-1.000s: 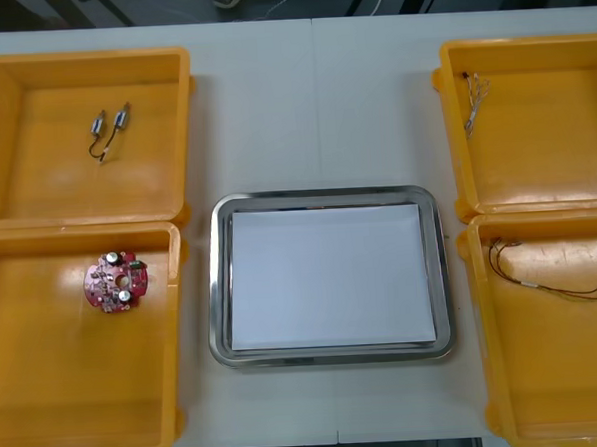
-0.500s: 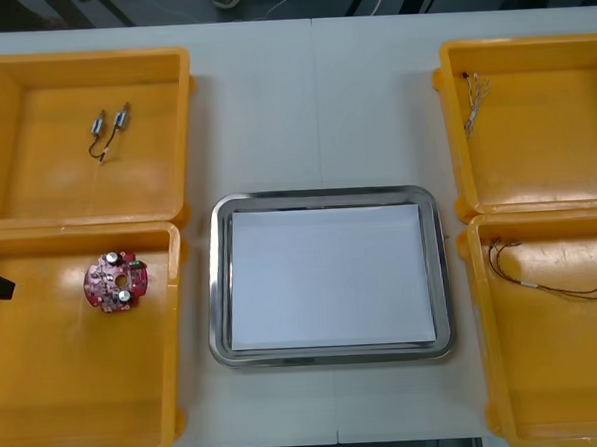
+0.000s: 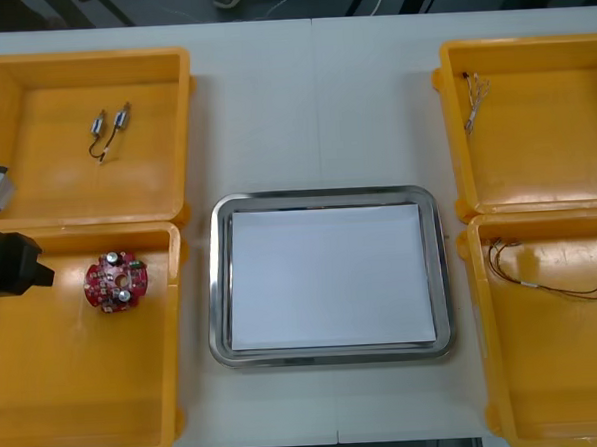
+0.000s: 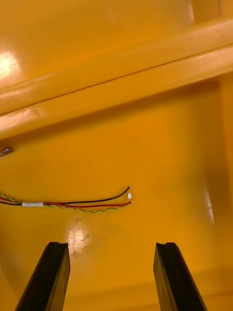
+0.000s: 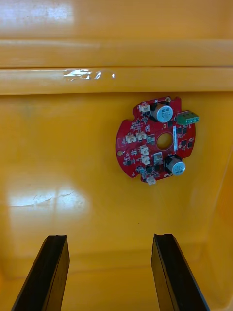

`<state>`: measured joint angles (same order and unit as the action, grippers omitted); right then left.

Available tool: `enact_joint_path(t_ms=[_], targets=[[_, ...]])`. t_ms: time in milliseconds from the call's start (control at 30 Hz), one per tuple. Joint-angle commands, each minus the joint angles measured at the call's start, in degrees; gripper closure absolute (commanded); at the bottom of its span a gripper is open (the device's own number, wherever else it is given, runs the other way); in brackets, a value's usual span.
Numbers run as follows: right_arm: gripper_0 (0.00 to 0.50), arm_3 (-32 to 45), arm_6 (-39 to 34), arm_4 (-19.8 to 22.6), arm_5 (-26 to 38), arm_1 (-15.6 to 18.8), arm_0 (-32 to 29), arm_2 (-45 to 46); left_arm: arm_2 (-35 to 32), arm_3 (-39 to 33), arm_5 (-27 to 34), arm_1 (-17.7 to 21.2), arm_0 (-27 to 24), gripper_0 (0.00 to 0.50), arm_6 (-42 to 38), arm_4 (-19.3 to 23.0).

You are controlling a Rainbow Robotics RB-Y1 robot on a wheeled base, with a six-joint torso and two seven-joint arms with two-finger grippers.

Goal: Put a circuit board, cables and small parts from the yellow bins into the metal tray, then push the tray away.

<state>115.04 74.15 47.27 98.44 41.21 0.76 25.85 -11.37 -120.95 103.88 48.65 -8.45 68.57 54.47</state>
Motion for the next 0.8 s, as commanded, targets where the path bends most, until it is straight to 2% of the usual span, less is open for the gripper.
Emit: enact_joint_path(t_ms=[33,300,500,800], targets=[[0.000,-3.16,-3.58,-0.17,-2.46,-1.31,-1.03,-0.54,3.64,-1.40,-2.45,1.45,-2.36,0.000,-5.29,-1.83],[0.000,-5.88,-5.33,-1.13,-5.62,-1.84,-1.29,-2.12,8.91,-2.63,-5.61,1.27,-2.89,0.000,-7.31,-5.25],[0.000,-6.14,-11.66,-2.89,-8.00,-1.84,-1.47,-5.72,12.96,-2.98,-6.85,0.83,-3.50,0.000,-8.90,-8.59],[0.000,-7.38,-14.30,-5.26,-9.84,-2.54,-2.35,-7.92,20.34,-3.07,-7.28,-1.54,-6.05,0.000,-11.71,-15.71]])
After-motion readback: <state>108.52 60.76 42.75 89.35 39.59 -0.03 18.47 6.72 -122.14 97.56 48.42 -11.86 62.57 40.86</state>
